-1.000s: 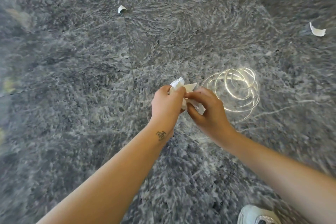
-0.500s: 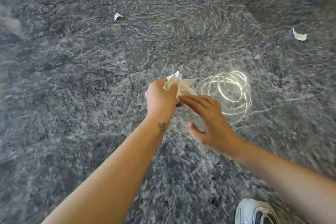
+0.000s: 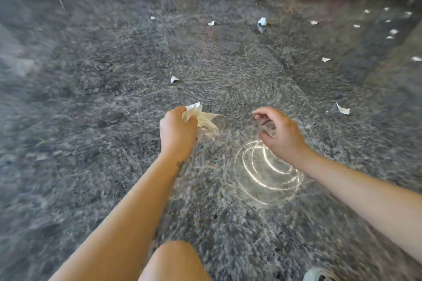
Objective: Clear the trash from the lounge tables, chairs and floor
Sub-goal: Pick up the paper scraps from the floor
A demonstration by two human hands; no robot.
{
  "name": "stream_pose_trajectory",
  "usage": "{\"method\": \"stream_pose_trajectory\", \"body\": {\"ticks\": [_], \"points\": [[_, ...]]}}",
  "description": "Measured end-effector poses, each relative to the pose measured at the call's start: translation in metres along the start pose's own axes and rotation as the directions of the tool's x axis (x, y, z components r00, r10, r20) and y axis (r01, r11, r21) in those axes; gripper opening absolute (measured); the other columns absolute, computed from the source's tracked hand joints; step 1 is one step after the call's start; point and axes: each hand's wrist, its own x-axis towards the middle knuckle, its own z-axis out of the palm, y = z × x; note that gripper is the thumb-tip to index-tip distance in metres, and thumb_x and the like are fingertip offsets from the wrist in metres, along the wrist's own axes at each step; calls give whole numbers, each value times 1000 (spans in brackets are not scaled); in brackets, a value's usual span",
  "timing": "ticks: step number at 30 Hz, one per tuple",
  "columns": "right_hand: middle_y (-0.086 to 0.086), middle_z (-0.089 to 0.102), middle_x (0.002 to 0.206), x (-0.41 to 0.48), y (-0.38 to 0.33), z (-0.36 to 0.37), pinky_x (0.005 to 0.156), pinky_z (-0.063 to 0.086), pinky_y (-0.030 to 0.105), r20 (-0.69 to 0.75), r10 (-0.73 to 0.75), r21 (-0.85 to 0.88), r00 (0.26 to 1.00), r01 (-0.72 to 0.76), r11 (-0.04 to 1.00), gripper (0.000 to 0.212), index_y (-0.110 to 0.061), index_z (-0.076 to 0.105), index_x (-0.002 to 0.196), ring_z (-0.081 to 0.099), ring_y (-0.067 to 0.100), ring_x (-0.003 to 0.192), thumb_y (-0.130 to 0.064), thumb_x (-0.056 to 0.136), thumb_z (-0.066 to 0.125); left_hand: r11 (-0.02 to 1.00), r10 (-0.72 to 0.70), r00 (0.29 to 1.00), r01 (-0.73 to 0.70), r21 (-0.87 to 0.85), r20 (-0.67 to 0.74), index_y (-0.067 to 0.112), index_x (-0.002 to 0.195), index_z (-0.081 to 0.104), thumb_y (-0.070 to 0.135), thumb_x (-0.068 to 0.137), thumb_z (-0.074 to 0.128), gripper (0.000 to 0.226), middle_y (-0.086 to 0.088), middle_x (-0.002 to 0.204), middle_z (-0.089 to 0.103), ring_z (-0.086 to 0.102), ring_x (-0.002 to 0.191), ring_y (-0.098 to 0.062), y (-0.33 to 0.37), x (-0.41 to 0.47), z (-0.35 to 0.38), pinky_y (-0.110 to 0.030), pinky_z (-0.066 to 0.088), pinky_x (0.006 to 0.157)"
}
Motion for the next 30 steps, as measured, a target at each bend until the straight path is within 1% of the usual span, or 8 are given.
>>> {"method": "stream_pose_trajectory", "body": {"ticks": [3, 8, 13, 17, 20, 24, 28, 30], "points": [[4, 61, 98, 14, -19, -13, 68, 38, 2, -12, 40, 29, 999, -40, 999, 36, -9, 60, 109, 55, 10, 79, 9, 77, 60, 1000, 2, 1000, -2, -11, -10, 0, 84, 63, 7, 87, 49, 16, -16, 78, 65, 65, 75, -37, 8, 9, -20, -49, 56, 67], [-1, 60, 96, 35, -18, -15, 71, 41, 4, 57, 17, 10, 998, -17, 1000, 32, -10, 62, 107, 55, 3, 80, 7, 80, 59, 999, -13, 1000, 13, 52, 7, 6, 70, 54, 6, 85, 45, 18, -9, 67, 59, 57, 61, -26, 5, 36, -15, -37, 48, 53], [-1, 61, 92, 92, 16, 31, 68, 40, 4, 31, 33, 118, 999, -37, 992, 30, -11, 64, 102, 55, 0, 77, 7, 79, 57, 990, -56, 998, 59, 126, -23, 6, 67, 52, 9, 87, 45, 21, -7, 65, 57, 55, 60, -25, -8, 87, 3, -35, 46, 54], [-1, 59, 92, 149, 32, 70, 67, 37, 4, 92, 111, 205, 989, -128, 970, 26, -12, 63, 103, 52, 5, 78, 1, 81, 57, 976, -63, 996, 75, 204, -63, 15, 62, 45, 12, 90, 45, 29, 1, 59, 51, 45, 53, -15, -3, 132, 9, -27, 32, 45], [-1, 58, 90, 189, 26, 84, 67, 38, 8, 145, 216, 268, 966, -248, 931, 21, -11, 63, 103, 53, 10, 79, -4, 84, 57, 961, -159, 984, 173, 217, -80, 12, 66, 45, 13, 92, 46, 26, 2, 62, 50, 43, 54, -14, 7, 158, 8, -18, 29, 43], [1, 59, 90, 223, 12, 83, 76, 45, 26, 197, 286, 264, 938, -332, 905, 17, -10, 63, 101, 56, 17, 82, -9, 85, 59, 939, -268, 962, 273, 211, -53, 6, 88, 56, 18, 96, 45, 18, 1, 70, 54, 47, 60, -14, 32, 172, 5, -24, 34, 47], [2, 61, 88, 266, -1, 71, 78, 46, 30, 249, 368, 246, 896, -426, 871, 13, -10, 64, 97, 55, 15, 80, -10, 85, 61, 903, -354, 932, 361, 235, -73, 9, 93, 56, 17, 97, 43, 16, 4, 71, 52, 46, 57, -8, 70, 196, -13, -14, 35, 40], [4, 62, 89, 291, -4, 71, 79, 47, 32, 281, 381, 226, 881, -446, 866, 13, -9, 64, 97, 55, 15, 80, -11, 84, 62, 890, -375, 924, 381, 250, -74, 7, 95, 57, 17, 97, 43, 17, 1, 73, 55, 49, 60, -14, 80, 213, -23, -14, 36, 42]]}}
